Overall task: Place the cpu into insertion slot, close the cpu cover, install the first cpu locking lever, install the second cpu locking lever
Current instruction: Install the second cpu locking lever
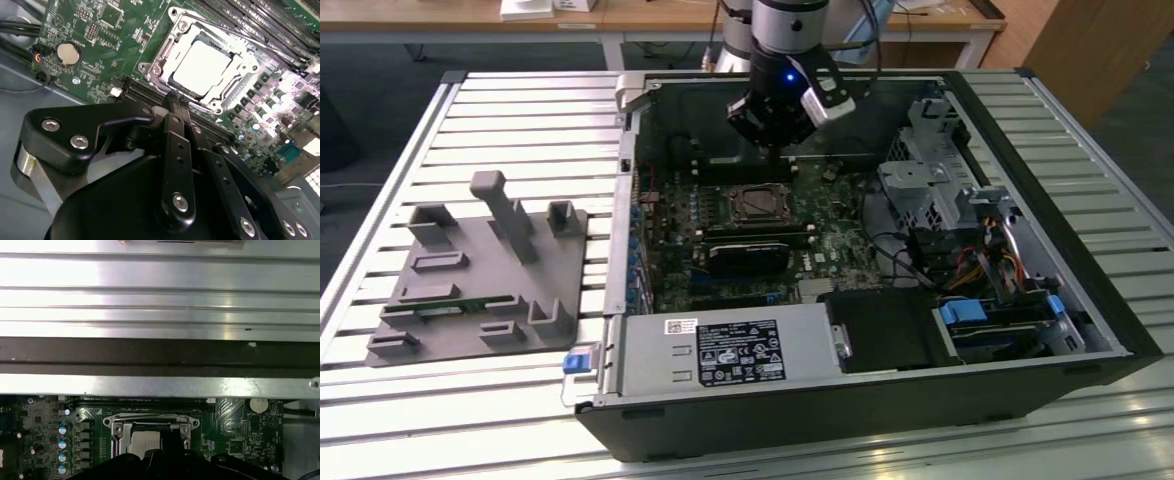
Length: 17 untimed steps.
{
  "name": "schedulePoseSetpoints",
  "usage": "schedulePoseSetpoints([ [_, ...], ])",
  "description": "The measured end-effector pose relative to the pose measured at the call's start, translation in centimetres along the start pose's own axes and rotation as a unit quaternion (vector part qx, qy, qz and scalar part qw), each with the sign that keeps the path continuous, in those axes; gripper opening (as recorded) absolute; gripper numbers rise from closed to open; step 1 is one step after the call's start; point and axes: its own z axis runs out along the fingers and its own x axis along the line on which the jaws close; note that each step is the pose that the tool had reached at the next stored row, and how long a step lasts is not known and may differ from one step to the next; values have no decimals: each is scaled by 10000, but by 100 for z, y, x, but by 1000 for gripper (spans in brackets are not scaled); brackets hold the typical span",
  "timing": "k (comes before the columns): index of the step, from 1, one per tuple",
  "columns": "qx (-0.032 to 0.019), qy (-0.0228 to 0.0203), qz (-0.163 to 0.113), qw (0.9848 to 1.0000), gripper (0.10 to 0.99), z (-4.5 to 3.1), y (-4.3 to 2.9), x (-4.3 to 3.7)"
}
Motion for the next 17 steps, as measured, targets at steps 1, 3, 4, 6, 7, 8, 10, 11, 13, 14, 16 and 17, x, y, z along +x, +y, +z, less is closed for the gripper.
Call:
schedulePoseSetpoints([
  [1,1,1,0,10000,106,-1,-22,0],
  [3,0,7,1,10000,106,-1,-74,0],
  [4,1,17,1,10000,106,-1,-103,-1],
  [6,1,55,1,10000,106,-3,-153,-1],
  [7,1,72,1,10000,106,-3,-179,-1],
  [8,1,87,1,10000,106,-3,-204,-2],
  [10,1,97,2,10000,106,-2,-269,-2],
  [11,1,99,2,10000,106,-1,-308,-2],
  [13,0,99,1,10000,106,0,-381,-3],
  [14,1,100,2,10000,106,0,-408,-3],
  [16,1,100,2,9999,106,1,-444,-3],
  [17,1,101,2,9999,106,1,-455,-4],
])
